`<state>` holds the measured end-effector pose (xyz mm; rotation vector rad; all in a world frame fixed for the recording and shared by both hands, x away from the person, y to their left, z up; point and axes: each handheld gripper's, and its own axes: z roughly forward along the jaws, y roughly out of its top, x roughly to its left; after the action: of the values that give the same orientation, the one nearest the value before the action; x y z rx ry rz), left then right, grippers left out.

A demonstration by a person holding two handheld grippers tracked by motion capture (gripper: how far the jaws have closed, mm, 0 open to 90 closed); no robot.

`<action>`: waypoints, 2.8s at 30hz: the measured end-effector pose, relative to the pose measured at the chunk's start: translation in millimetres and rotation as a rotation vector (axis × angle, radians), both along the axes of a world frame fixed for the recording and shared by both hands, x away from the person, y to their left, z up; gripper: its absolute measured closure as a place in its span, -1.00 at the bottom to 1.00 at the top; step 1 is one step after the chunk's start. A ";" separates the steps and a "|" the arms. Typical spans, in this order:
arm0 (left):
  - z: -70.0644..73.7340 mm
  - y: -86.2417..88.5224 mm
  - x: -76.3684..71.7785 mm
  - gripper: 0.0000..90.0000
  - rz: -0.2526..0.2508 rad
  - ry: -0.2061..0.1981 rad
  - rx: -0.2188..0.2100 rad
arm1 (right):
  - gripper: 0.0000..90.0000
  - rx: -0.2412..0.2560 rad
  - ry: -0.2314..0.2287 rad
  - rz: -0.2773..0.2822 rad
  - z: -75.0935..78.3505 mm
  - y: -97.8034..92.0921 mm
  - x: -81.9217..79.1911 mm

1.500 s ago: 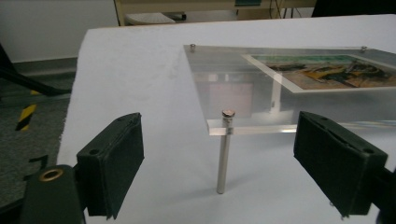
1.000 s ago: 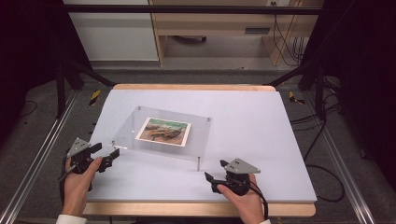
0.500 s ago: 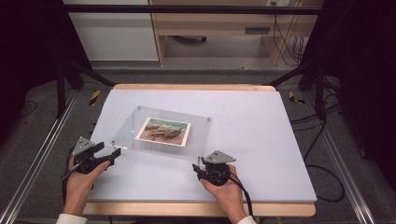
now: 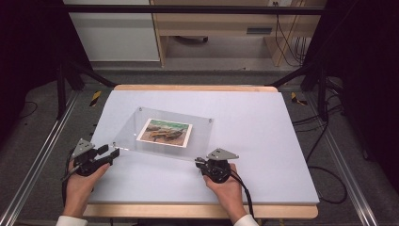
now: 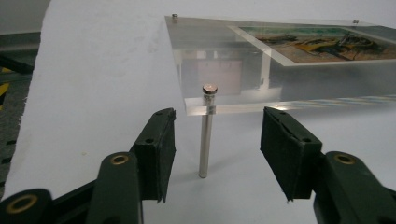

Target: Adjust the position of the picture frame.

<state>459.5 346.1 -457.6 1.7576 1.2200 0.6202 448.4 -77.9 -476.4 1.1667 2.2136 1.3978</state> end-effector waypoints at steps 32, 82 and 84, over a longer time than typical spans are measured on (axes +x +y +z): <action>-11.8 -10.3 22.3 0.64 0.015 -0.027 -0.018 | 0.89 0.093 0.060 -0.004 6.3 -10.2 9.2; 19.3 -32.7 -1.2 0.88 -0.041 -0.104 -0.085 | 0.87 0.060 -0.094 -0.113 35.0 -33.6 5.8; 24.2 -40.1 -7.6 0.87 -0.048 -0.115 -0.096 | 0.87 0.063 -0.102 -0.127 39.1 -38.4 5.0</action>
<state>451.9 306.0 -433.3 1.6446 1.1074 0.6159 453.5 -116.3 -437.3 1.2062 2.0037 1.4501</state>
